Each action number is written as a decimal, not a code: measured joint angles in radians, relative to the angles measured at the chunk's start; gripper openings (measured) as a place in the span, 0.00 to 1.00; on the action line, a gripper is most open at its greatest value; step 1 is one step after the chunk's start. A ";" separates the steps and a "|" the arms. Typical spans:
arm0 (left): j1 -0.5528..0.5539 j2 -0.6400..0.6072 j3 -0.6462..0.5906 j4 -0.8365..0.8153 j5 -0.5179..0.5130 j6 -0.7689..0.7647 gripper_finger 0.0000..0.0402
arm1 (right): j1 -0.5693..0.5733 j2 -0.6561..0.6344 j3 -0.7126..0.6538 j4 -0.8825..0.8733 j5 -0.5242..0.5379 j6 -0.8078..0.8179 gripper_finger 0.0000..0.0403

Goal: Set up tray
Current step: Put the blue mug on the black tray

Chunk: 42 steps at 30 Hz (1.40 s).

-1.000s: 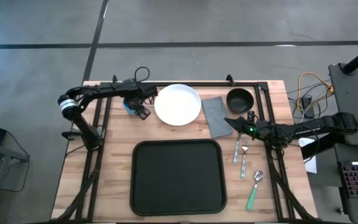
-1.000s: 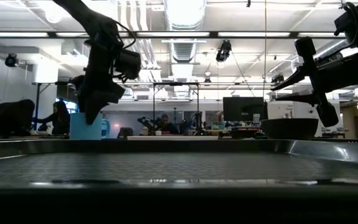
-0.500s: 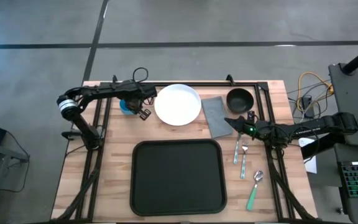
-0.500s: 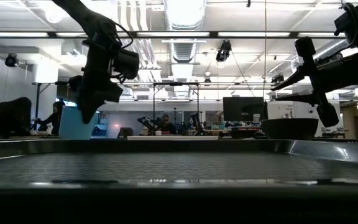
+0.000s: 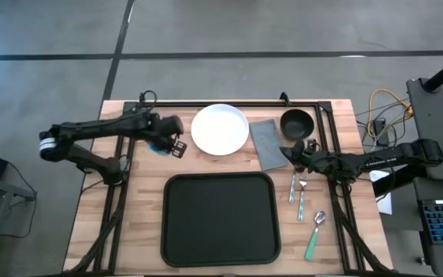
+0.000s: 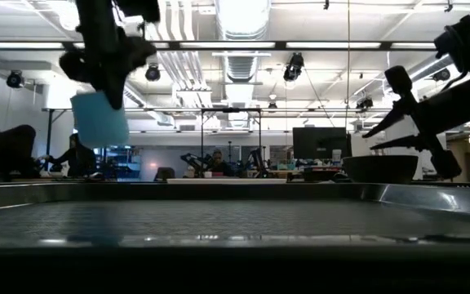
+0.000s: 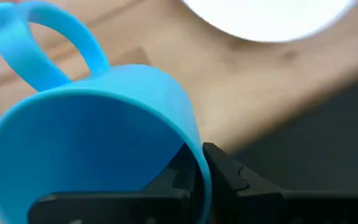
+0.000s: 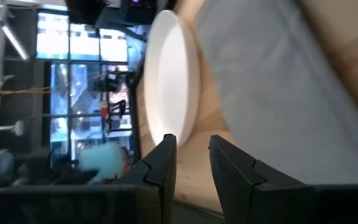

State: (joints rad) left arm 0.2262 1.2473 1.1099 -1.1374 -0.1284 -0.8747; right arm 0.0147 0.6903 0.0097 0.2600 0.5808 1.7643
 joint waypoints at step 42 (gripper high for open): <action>-0.532 0.434 0.114 0.117 0.049 -0.987 0.04 | -0.002 0.000 0.000 0.005 -0.348 -0.299 0.21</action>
State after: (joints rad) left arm -0.3061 1.6817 1.2243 -1.0199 -0.0798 -1.8618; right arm 0.0132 0.6903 0.0097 0.2646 0.2333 1.4651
